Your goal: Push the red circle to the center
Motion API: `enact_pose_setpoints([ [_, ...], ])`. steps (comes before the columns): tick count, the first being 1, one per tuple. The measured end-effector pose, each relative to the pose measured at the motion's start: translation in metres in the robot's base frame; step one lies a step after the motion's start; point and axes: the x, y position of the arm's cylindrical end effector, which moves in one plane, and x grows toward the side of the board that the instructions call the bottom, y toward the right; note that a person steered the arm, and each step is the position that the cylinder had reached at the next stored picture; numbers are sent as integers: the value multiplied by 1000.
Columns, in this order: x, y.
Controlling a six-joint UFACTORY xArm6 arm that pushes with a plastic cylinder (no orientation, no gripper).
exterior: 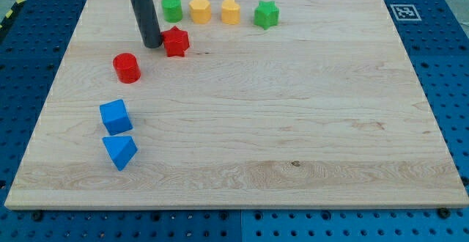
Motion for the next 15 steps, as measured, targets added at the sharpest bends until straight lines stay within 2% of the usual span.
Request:
enact_pose_setpoints([
  [2,-4,29],
  [4,-4,32],
  [6,5,-101],
  [7,36,-112],
  [8,54,-102],
  [9,54,-102],
  [12,72,1],
  [14,102,3],
  [15,102,3],
])
